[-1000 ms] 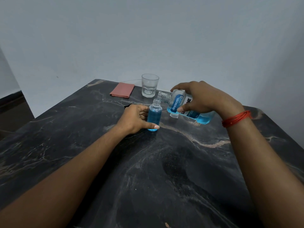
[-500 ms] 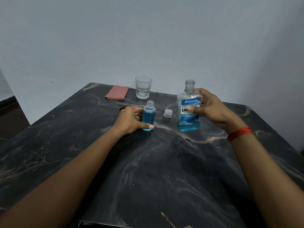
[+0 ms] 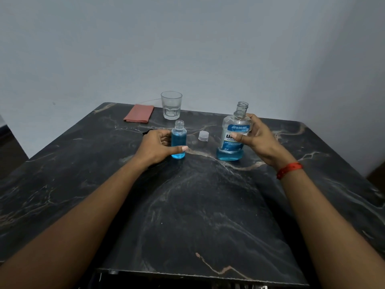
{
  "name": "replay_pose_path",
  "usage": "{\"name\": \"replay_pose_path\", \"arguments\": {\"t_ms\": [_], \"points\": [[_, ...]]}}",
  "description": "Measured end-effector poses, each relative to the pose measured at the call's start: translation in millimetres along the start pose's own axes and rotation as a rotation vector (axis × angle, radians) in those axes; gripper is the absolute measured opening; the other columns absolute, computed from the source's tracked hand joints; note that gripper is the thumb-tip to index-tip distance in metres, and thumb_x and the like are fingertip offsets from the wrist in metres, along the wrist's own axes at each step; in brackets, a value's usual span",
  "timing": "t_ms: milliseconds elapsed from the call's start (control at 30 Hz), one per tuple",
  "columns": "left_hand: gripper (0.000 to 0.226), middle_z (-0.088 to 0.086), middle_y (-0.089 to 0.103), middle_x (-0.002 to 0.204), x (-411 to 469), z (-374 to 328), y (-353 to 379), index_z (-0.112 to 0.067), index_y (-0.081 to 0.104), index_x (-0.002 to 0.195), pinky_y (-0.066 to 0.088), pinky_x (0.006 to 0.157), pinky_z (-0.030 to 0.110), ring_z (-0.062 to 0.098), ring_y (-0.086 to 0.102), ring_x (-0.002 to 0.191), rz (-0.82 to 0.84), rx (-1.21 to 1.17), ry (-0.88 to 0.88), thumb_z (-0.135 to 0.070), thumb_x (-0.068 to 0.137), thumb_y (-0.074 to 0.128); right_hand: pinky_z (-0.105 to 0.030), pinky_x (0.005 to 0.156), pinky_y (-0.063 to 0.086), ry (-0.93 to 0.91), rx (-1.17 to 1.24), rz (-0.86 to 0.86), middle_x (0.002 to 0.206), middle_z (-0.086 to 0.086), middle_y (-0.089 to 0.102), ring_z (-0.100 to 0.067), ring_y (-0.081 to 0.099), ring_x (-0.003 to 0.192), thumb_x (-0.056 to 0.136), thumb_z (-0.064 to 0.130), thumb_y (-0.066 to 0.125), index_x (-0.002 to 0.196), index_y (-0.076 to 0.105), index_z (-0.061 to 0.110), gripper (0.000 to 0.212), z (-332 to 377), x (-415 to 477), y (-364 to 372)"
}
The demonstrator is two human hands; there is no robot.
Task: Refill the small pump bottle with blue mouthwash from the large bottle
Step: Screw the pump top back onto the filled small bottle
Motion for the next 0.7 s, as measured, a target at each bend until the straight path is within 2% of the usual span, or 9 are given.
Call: {"name": "replay_pose_path", "arguments": {"t_ms": [133, 233, 333, 400, 500, 567, 633, 700], "points": [[0.068, -0.009, 0.078, 0.1, -2.4, -4.1, -6.1, -0.02, 0.074, 0.112, 0.059, 0.076, 0.017, 0.001, 0.075, 0.088, -0.052, -0.014, 0.012, -0.045, 0.051, 0.094, -0.028, 0.088, 0.054, -0.069, -0.052, -0.053, 0.132, -0.003, 0.06, -0.014, 0.063, 0.117, 0.081, 0.008, 0.076, 0.142, 0.046, 0.021, 0.07, 19.2, -3.1, -10.1], [0.066, -0.009, 0.078, 0.099, -1.5, -11.4, -15.8, -0.018, 0.074, 0.111, 0.058, 0.073, 0.015, 0.001, 0.075, 0.087, -0.098, -0.033, 0.029, -0.041, 0.053, 0.095, -0.032, 0.09, 0.054, -0.282, -0.173, -0.211, 0.128, -0.004, 0.061, -0.015, 0.061, 0.11, 0.086, 0.019, 0.073, 0.137, 0.052, 0.022, 0.055, 58.2, -10.7, -19.8], [0.06, -0.005, 0.078, 0.104, 0.6, -19.8, -34.4, -0.015, 0.074, 0.114, 0.06, 0.078, 0.02, 0.004, 0.075, 0.089, -0.164, -0.091, 0.043, -0.033, 0.061, 0.095, -0.027, 0.073, 0.049, -0.575, -0.271, -0.426, 0.105, 0.0, 0.067, -0.011, 0.058, 0.084, 0.088, 0.023, 0.07, 0.12, 0.063, 0.013, 0.033, 105.5, -30.7, -16.7], [0.058, -0.003, 0.079, 0.104, -0.2, -23.1, -51.7, -0.013, 0.074, 0.115, 0.061, 0.08, 0.023, 0.008, 0.076, 0.092, -0.228, -0.153, 0.036, -0.03, 0.063, 0.095, -0.026, 0.066, 0.045, -0.688, -0.285, -0.453, 0.09, 0.007, 0.065, -0.016, 0.056, 0.073, 0.09, 0.021, 0.069, 0.109, 0.067, 0.012, 0.021, 125.9, -37.6, 3.4], [0.042, -0.006, 0.08, 0.092, -2.4, -25.7, -81.1, -0.018, 0.077, 0.104, 0.06, 0.073, 0.018, 0.008, 0.077, 0.086, -0.332, -0.236, 0.055, -0.024, 0.066, 0.095, -0.029, 0.062, 0.049, -0.634, -0.359, -0.302, 0.084, 0.009, 0.065, -0.022, 0.059, 0.069, 0.09, 0.024, 0.068, 0.102, 0.07, 0.02, 0.013, 128.7, -20.3, 61.0], [0.035, -0.006, 0.08, 0.088, -5.1, -25.9, -102.8, -0.022, 0.077, 0.097, 0.058, 0.069, 0.015, 0.006, 0.077, 0.081, -0.419, -0.23, 0.072, -0.025, 0.066, 0.094, -0.027, 0.067, 0.051, -0.514, -0.486, -0.159, 0.087, 0.009, 0.066, -0.012, 0.06, 0.07, 0.09, 0.027, 0.064, 0.103, 0.071, 0.024, 0.015, 114.4, 2.9, 106.0], [0.039, -0.004, 0.079, 0.09, -9.0, -19.3, -123.9, -0.02, 0.076, 0.098, 0.06, 0.071, 0.02, 0.007, 0.077, 0.081, -0.518, -0.199, 0.05, -0.03, 0.065, 0.094, -0.026, 0.078, 0.048, -0.425, -0.67, 0.005, 0.096, 0.009, 0.066, -0.004, 0.057, 0.079, 0.094, 0.026, 0.057, 0.114, 0.071, 0.023, 0.024, 95.3, 25.5, 152.2], [0.045, -0.001, 0.079, 0.093, -12.0, -11.3, -140.4, -0.014, 0.077, 0.103, 0.063, 0.078, 0.028, 0.009, 0.077, 0.083, -0.596, -0.132, 0.019, -0.032, 0.066, 0.094, -0.028, 0.089, 0.047, -0.348, -0.815, 0.176, 0.117, 0.0, 0.069, -0.01, 0.061, 0.098, 0.097, 0.022, 0.05, 0.127, 0.066, 0.022, 0.035, 74.2, 45.0, 195.5]]}}
Point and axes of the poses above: each hand's wrist, its own x-axis towards the middle knuckle, its own y-axis out of the palm, z = x × y, the point moved 9 cm from there along x, towards the middle knuckle
